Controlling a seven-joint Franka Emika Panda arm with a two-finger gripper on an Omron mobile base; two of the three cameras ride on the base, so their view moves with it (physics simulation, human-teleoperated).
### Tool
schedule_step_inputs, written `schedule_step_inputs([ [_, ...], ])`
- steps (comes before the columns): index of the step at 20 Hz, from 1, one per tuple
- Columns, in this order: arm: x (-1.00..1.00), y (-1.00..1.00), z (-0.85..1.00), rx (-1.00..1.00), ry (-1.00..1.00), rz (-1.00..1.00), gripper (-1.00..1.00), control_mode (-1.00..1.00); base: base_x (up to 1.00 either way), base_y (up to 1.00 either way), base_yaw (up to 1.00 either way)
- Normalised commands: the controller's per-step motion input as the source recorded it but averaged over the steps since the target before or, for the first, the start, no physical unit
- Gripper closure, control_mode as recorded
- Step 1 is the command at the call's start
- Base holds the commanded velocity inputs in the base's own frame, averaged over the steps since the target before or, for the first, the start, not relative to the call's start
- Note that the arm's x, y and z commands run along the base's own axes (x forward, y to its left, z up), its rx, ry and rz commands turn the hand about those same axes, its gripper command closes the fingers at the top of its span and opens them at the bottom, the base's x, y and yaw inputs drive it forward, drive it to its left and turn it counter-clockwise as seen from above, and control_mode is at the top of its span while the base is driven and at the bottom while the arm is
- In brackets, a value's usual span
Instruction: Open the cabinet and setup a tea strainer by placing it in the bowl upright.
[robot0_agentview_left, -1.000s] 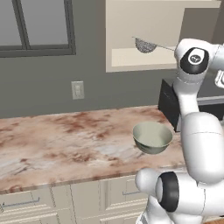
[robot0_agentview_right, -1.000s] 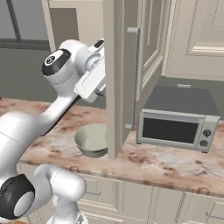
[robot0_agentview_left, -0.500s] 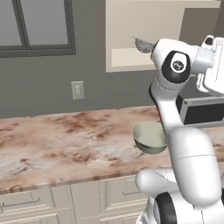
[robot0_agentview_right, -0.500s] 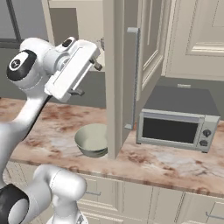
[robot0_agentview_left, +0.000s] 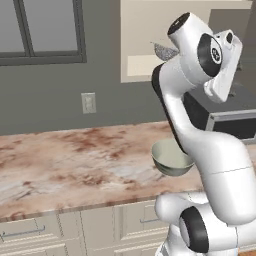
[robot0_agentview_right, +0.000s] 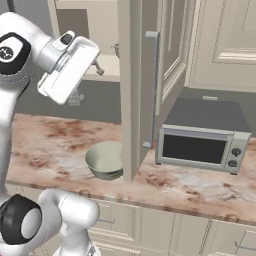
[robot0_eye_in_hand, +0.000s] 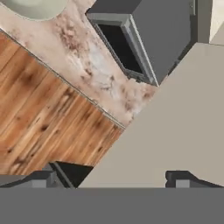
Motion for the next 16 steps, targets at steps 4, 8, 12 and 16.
schedule_step_inputs([
  [4, 0.97, 0.16, 0.00, 0.48, -0.48, 0.30, -1.00, -1.00, 0.00, 0.00, 0.00],
  [8, 0.63, 0.02, 0.00, 0.35, -0.60, 0.31, -1.00, -1.00, 0.00, 0.00, 0.00],
  [12, 0.52, 0.00, -0.02, 0.31, -0.39, 0.08, -1.00, -1.00, 0.00, 0.00, 0.00],
  [16, 0.39, 0.02, 0.00, 0.29, -0.25, -0.11, -1.00, -1.00, 0.00, 0.00, 0.00],
])
